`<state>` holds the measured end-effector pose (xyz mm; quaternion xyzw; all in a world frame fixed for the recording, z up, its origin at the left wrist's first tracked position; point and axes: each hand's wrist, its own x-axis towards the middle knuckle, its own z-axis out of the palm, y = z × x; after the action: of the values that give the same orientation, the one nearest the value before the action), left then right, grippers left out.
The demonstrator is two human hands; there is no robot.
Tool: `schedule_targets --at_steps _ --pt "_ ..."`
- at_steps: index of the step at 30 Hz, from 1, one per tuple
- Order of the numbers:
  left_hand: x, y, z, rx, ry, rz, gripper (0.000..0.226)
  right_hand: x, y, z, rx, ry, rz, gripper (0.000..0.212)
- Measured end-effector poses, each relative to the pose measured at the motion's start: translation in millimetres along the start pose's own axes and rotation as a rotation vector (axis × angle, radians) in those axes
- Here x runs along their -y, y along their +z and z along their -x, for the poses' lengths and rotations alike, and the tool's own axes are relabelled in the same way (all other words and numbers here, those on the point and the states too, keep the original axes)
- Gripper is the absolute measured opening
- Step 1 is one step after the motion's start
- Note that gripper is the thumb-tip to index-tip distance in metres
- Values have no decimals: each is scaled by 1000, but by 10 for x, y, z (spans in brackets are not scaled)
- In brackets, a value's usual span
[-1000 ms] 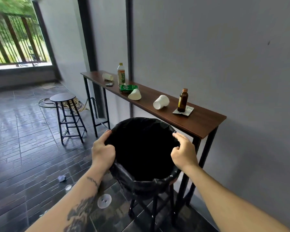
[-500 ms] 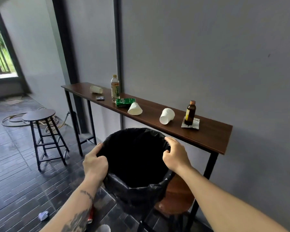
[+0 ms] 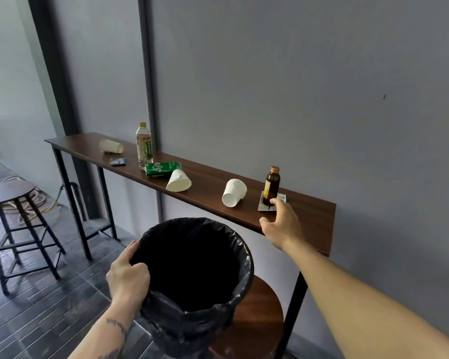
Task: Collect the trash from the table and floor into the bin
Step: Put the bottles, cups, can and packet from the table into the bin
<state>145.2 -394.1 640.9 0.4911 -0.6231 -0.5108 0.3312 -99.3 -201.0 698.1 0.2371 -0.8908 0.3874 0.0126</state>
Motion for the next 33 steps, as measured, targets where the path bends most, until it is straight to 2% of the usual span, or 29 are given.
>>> schedule_targets --at_steps 5,11,14,16,21,27,33 --pt "-33 296 -208 -41 -23 -6 80 -294 -36 -614 -71 84 -64 55" --pt "-71 663 -370 -94 -34 -23 80 -679 114 -1400 -32 178 -55 85" --pt "25 715 -476 -130 -40 -45 84 -782 231 -1703 -8 202 -64 88" --pt "36 750 -496 -149 -50 -38 83 -806 321 -1845 -16 192 -48 83" --pt "21 913 -519 -162 -54 -61 82 -877 514 -1958 -70 166 101 51" --pt "-19 1085 -644 -118 -73 -17 79 -855 501 -1924 -119 146 61 43" --pt "15 1131 -732 -8 -52 -9 81 -841 432 -1705 -148 69 48 33"
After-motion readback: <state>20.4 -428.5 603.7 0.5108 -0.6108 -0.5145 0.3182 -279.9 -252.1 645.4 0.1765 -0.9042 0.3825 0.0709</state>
